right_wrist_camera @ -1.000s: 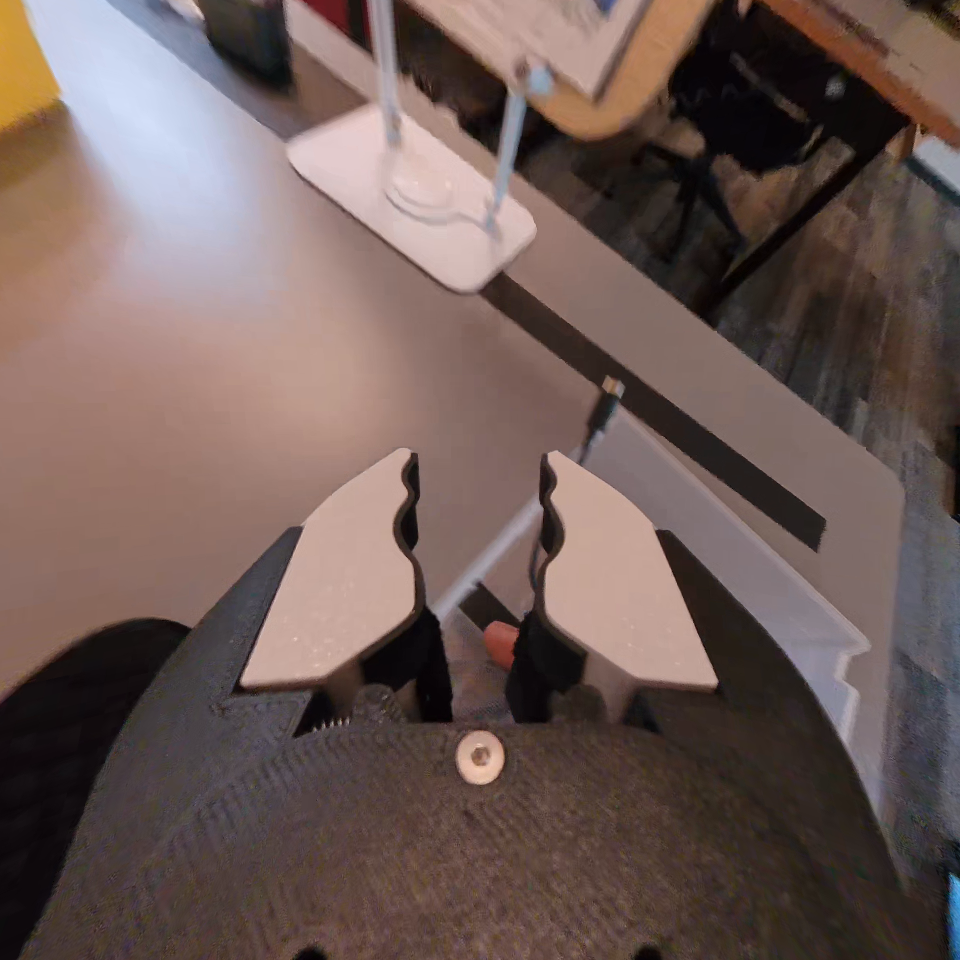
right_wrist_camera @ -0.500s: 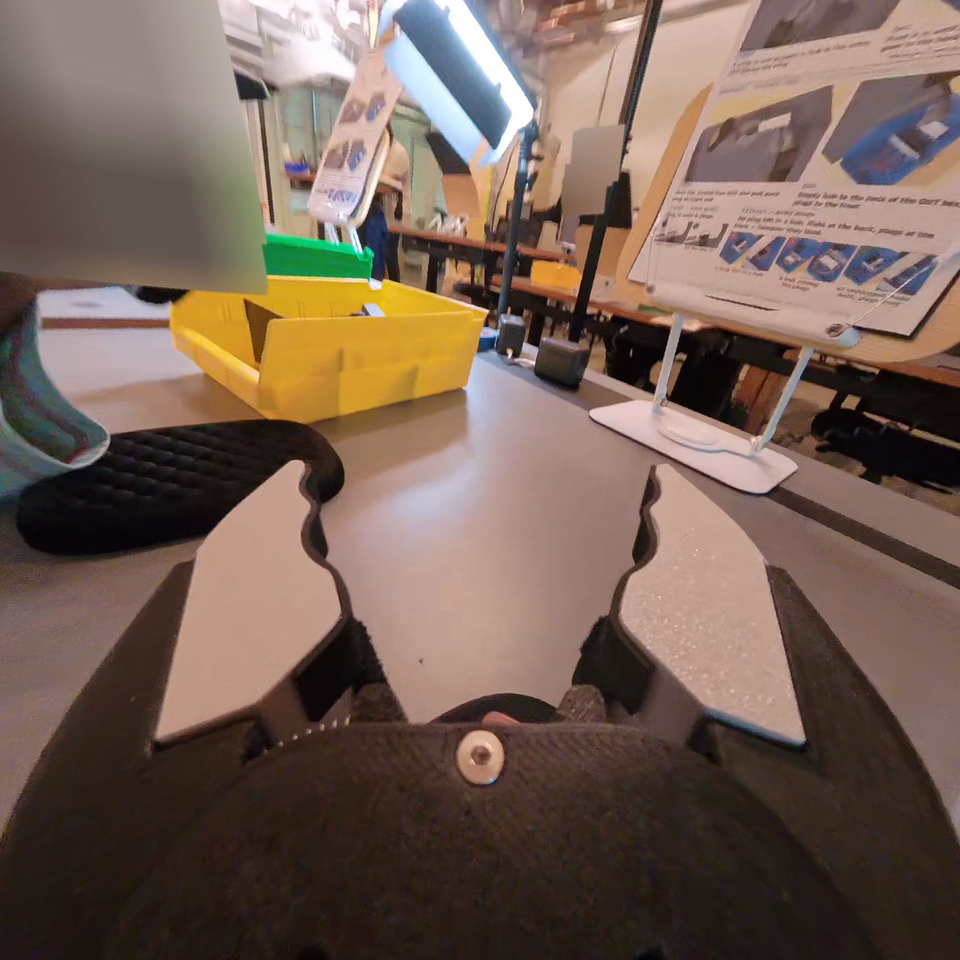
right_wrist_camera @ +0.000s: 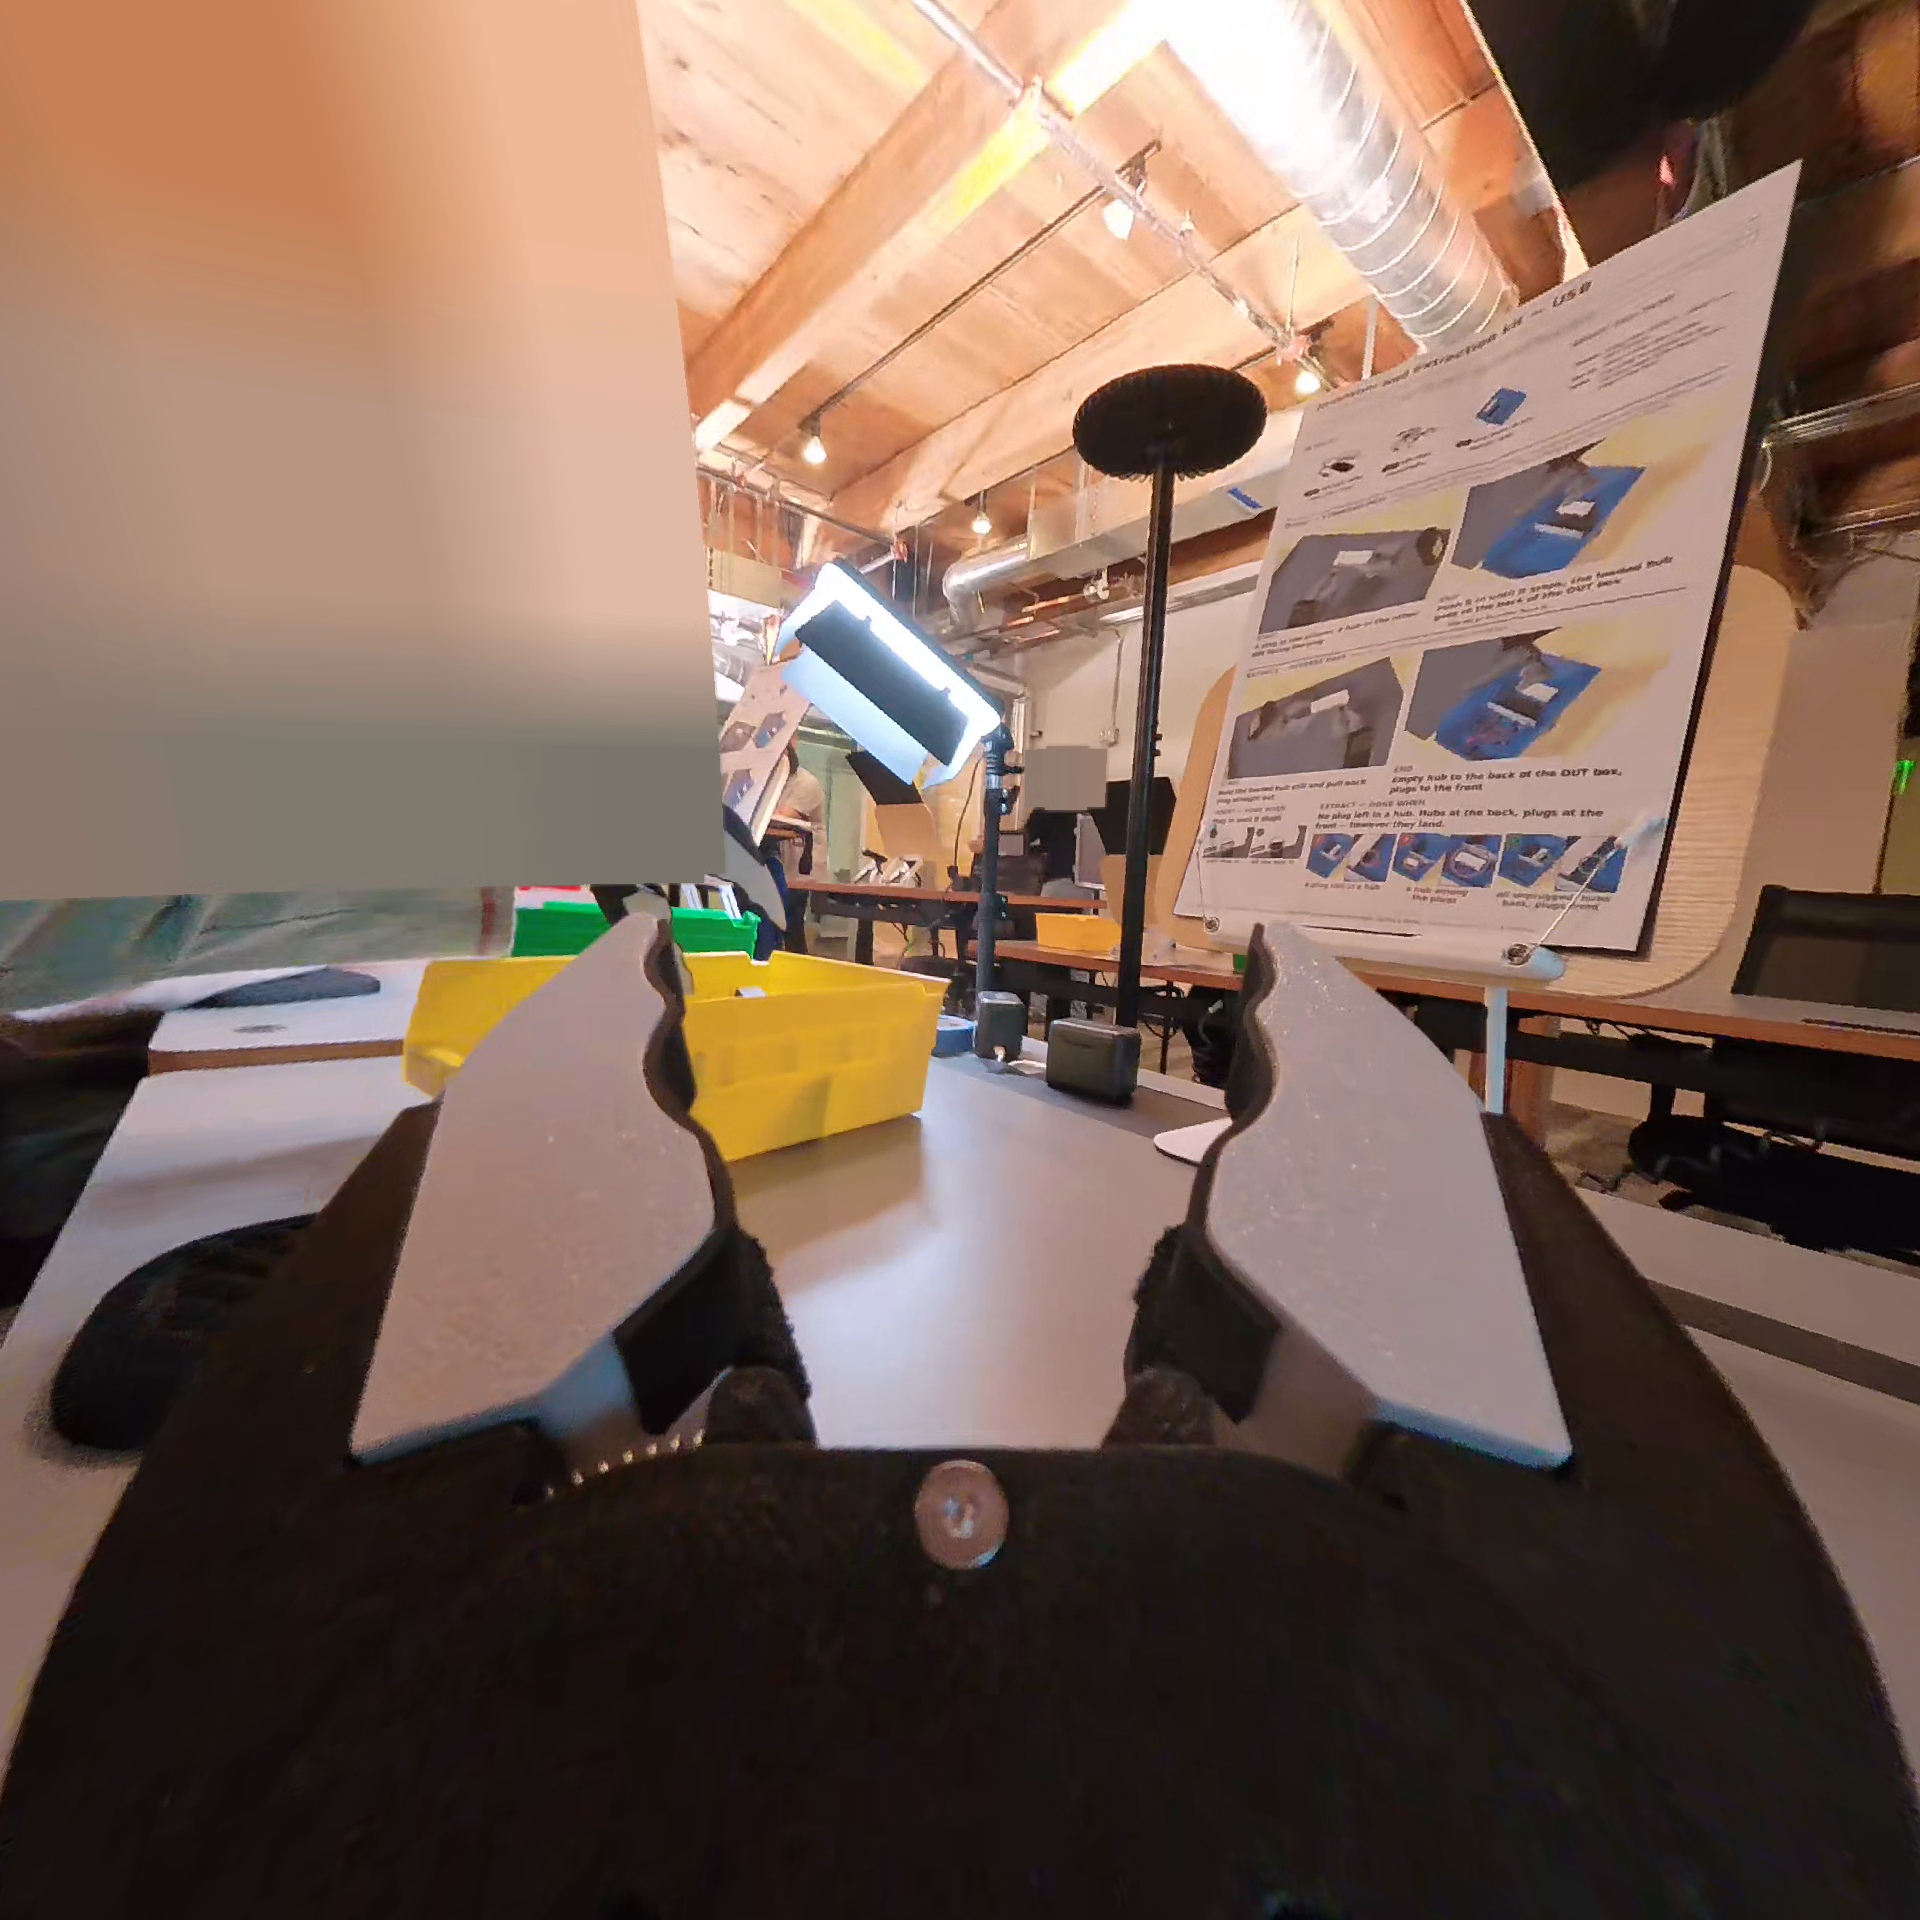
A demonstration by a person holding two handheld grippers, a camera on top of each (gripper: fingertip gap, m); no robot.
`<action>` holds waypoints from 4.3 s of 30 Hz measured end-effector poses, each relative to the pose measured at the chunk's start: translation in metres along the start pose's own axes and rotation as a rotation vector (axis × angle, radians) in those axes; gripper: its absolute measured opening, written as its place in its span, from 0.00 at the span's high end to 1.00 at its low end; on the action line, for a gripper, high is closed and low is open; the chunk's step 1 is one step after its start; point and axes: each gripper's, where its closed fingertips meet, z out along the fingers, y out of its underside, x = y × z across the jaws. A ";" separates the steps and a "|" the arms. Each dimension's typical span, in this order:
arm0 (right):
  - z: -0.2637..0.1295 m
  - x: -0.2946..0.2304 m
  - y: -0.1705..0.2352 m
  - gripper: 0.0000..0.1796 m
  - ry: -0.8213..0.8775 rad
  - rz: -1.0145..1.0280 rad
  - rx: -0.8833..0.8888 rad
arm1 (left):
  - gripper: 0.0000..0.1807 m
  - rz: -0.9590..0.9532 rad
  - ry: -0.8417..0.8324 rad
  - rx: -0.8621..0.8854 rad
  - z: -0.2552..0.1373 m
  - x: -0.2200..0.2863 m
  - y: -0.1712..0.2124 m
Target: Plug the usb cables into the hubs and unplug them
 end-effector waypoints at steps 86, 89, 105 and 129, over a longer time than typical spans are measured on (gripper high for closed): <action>0.075 -0.114 0.041 0.91 -0.023 -0.340 -0.341 | 0.85 -0.992 -0.536 1.239 -0.166 0.031 -0.307; 0.078 -0.117 0.041 0.91 -0.022 -0.335 -0.331 | 0.85 -1.051 -0.508 1.283 -0.167 0.030 -0.304; 0.055 -0.037 -0.022 0.91 0.131 -0.449 -0.295 | 0.85 -1.201 -0.497 1.376 -0.162 0.018 -0.251; -0.081 0.227 -0.196 0.92 0.972 -1.288 0.036 | 0.85 -1.116 -0.531 1.338 -0.163 0.021 -0.259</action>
